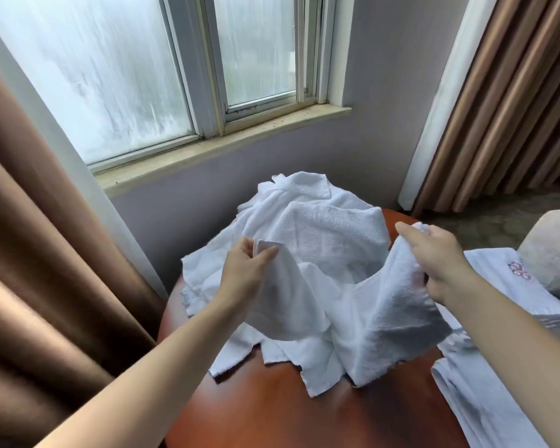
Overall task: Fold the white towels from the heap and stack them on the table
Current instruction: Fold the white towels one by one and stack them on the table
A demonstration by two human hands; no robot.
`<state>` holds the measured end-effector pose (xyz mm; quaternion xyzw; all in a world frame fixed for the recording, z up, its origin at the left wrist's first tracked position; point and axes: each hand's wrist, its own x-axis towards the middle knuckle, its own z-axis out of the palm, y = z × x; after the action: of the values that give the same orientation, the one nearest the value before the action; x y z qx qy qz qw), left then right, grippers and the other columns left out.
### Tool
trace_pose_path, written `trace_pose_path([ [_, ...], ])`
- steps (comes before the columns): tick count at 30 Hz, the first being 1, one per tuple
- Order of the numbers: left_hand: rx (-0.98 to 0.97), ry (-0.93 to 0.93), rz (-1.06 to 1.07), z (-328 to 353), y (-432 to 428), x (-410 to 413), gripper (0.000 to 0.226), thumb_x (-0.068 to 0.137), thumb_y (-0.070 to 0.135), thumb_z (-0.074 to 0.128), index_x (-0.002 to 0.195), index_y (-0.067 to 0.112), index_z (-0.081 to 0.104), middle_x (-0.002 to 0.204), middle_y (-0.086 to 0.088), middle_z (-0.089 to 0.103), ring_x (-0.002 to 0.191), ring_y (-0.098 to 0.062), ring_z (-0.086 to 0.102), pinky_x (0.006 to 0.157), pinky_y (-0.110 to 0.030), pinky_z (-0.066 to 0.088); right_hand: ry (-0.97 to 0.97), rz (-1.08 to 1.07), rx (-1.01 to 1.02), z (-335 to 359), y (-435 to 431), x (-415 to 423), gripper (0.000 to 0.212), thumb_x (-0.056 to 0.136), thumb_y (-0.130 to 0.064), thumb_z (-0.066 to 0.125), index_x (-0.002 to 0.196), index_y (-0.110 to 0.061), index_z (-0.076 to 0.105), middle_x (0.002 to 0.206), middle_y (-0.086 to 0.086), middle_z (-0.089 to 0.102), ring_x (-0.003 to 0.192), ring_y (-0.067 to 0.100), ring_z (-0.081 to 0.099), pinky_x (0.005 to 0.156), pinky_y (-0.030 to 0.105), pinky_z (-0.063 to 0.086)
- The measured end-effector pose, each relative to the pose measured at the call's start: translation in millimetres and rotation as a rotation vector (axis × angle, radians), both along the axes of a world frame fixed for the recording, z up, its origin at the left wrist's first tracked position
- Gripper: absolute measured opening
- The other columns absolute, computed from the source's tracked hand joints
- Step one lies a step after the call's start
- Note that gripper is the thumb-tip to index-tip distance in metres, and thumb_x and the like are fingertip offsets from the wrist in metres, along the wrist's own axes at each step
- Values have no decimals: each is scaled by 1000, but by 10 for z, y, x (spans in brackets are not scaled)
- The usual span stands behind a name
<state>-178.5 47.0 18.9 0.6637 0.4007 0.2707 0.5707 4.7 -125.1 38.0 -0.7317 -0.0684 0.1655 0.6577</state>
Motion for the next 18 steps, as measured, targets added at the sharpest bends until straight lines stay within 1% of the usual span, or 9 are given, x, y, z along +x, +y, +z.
trace_pose_path([
  [2,11,-12,-57,11,-116,59,34,91,30,63,96,-2,52,83,-6,53,76,-17,50,70,-34,42,16,85,33,-54,62,-142,21,92,-24,63,77,-14,52,79,6,52,77,19,51,75,32,45],
  [3,19,-18,-90,31,-184,80,36,92,31,62,97,-3,51,84,-6,51,76,-17,48,70,-34,40,8,129,48,-69,99,-234,19,94,-22,61,78,-13,54,77,5,52,74,16,52,70,28,45],
  [6,43,-40,-201,120,-378,131,23,94,28,60,83,12,46,77,1,44,69,-11,40,61,-25,33,-55,224,104,-70,194,-504,13,94,-16,60,83,-12,58,73,0,56,65,6,52,58,13,44],
  [8,15,-79,-266,160,-470,159,25,94,23,60,78,17,42,72,1,40,67,-11,37,57,-24,31,-90,281,122,-68,230,-645,10,93,-17,63,85,-11,60,76,2,61,68,7,54,60,14,45],
  [10,-44,-152,-320,166,-517,169,19,95,18,59,79,14,48,74,-7,43,71,-17,39,60,-29,32,-123,316,135,-62,242,-754,9,91,-16,65,84,-10,61,70,2,59,61,8,51,55,17,43],
  [12,-84,-222,-315,163,-541,147,14,95,16,59,84,7,60,76,-10,53,73,-19,46,63,-32,37,-178,319,137,-65,235,-822,12,90,-14,67,80,-12,60,55,-7,52,47,3,44,46,16,37],
  [14,-88,-260,-241,151,-544,123,15,92,16,63,82,5,67,73,-7,60,69,-15,52,64,-29,41,-280,320,96,-72,215,-856,14,89,-13,67,78,-14,59,44,-15,47,41,-1,40,44,13,35],
  [16,-70,-271,-166,156,-543,101,21,88,17,68,70,10,62,61,1,54,56,-7,45,54,-20,37,-396,328,31,-76,201,-881,15,89,-14,67,76,-18,59,44,-20,49,44,-2,43,49,11,36],
  [18,-50,-272,-131,160,-538,90,33,86,17,70,59,16,51,50,9,42,46,-3,35,46,-16,30,-448,328,1,-76,199,-902,16,89,-16,67,76,-22,59,48,-24,52,48,-2,46,54,12,38],
])
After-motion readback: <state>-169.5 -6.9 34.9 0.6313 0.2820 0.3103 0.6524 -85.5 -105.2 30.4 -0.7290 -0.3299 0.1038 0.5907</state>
